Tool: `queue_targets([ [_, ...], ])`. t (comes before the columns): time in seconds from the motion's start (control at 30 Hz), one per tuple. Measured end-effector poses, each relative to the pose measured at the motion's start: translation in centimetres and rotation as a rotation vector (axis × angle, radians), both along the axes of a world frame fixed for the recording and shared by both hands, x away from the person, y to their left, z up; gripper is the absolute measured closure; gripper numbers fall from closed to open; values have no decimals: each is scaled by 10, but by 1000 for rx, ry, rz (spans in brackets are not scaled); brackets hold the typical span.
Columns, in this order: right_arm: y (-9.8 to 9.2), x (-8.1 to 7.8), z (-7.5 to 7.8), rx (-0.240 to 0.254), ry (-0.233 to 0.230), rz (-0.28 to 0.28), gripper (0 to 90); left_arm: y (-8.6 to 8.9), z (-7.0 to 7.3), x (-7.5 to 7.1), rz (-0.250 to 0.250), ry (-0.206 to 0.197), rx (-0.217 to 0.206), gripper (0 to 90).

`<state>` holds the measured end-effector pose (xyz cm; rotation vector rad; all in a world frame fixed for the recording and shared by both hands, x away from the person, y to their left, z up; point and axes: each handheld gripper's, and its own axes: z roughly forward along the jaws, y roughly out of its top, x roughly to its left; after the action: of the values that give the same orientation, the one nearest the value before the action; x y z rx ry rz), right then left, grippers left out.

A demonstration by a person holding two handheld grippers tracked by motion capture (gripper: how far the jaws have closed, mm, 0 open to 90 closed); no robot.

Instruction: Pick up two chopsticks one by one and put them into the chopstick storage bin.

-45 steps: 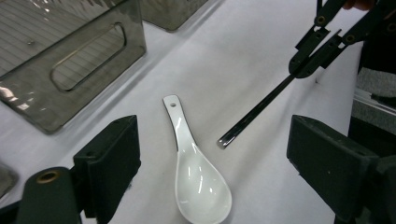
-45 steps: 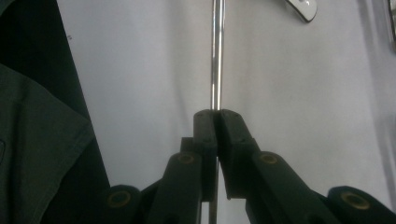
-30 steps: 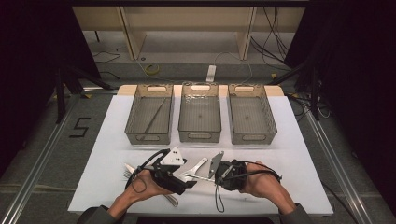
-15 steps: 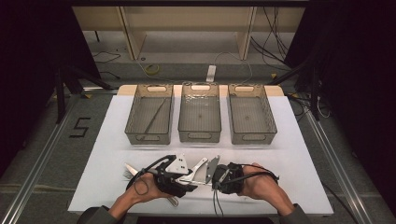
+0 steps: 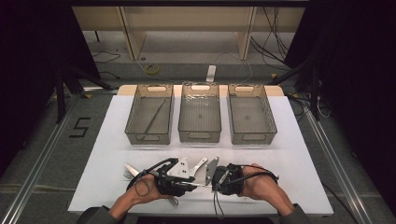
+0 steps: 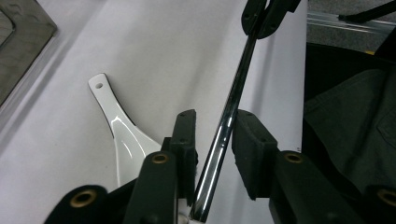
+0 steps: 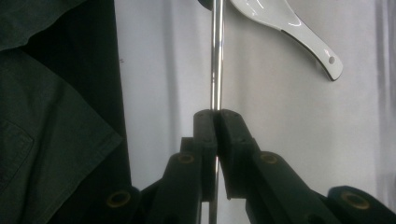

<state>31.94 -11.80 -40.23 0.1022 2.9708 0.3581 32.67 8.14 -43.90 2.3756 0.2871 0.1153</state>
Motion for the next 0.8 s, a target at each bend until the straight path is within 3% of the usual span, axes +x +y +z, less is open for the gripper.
queue_targets([
  [0.17, 0, -2, -1, -15, -1, 26, 863, 0, -1, -1, -41, 15, 7, 750],
  [0.33, 0, -5, -1, -23, -19, 63, 851, 0, -1, -6, -120, 19, 5, 821],
  [0.43, -2, -4, 1, -2, -29, 61, 836, 2, 1, -6, -116, 9, -8, 831],
  [0.47, -5, -2, 5, 19, -19, 35, 817, 3, 2, -5, -110, 10, -14, 832],
  [0.5, -7, 0, 7, 45, -31, 13, 795, 6, 4, -4, -80, -7, -19, 832],
  [0.53, -9, 2, 10, 82, -52, -7, 725, 6, 4, -4, -80, -7, -19, 832],
  [0.57, -11, 5, 13, 121, -62, -40, 694, 9, 4, -1, -45, -9, -19, 832],
  [0.67, -21, 9, 22, 195, -85, -119, 572, 12, 5, 2, -5, -16, -17, 832],
  [0.77, -30, 14, 26, 274, -85, -187, 520, 18, 7, 7, 52, -16, -47, 832],
  [0.8, -30, 14, 26, 274, -85, -187, 520, 19, 8, 9, 70, -11, -57, 832],
])
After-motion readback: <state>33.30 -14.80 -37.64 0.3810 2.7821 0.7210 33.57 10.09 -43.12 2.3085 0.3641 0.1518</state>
